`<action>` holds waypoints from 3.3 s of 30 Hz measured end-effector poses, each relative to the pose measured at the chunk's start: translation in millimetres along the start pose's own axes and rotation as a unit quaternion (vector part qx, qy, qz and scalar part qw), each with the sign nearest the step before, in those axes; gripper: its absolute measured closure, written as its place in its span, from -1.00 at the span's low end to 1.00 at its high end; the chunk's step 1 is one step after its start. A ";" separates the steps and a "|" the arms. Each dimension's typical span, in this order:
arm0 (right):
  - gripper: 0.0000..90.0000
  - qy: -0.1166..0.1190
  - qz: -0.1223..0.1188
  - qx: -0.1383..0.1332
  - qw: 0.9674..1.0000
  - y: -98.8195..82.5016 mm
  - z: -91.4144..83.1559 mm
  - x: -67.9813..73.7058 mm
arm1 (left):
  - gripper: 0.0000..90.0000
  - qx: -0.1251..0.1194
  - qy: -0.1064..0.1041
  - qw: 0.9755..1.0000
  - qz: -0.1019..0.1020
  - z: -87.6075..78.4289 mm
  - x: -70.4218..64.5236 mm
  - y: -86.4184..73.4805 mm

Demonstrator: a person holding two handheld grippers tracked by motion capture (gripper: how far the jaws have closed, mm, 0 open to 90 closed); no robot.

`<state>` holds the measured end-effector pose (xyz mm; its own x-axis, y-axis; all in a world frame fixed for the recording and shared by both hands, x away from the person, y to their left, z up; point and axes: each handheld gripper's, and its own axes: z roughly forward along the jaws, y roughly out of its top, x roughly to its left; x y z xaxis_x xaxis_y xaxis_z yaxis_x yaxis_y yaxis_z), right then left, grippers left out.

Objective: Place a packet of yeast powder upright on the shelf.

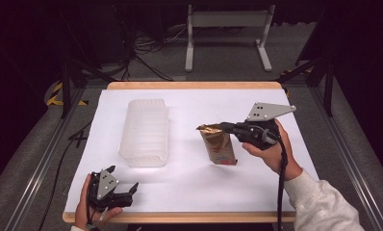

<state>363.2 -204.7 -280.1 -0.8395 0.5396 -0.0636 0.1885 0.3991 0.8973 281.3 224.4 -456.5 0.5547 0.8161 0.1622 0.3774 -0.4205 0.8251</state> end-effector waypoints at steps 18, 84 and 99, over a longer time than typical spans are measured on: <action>1.00 0.022 0.000 -0.039 0.999 20.2 39.4 -2.1 | -0.87 0.001 -0.005 1.000 0.004 -0.3 0.0 -0.3; 1.00 0.082 0.022 -0.102 0.991 90.7 188.4 26.5 | -0.87 0.005 -0.017 1.000 0.003 -1.4 -0.4 -4.0; 1.00 0.099 0.037 -0.085 0.991 66.2 197.1 22.5 | -0.87 0.003 -0.016 1.000 0.005 -1.7 -0.6 -4.0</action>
<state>457.3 -20.0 -308.2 -0.9131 0.4004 0.0772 0.1792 0.2238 0.9580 278.1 226.2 -459.0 0.5815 0.7991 0.1528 0.3766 -0.4309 0.8201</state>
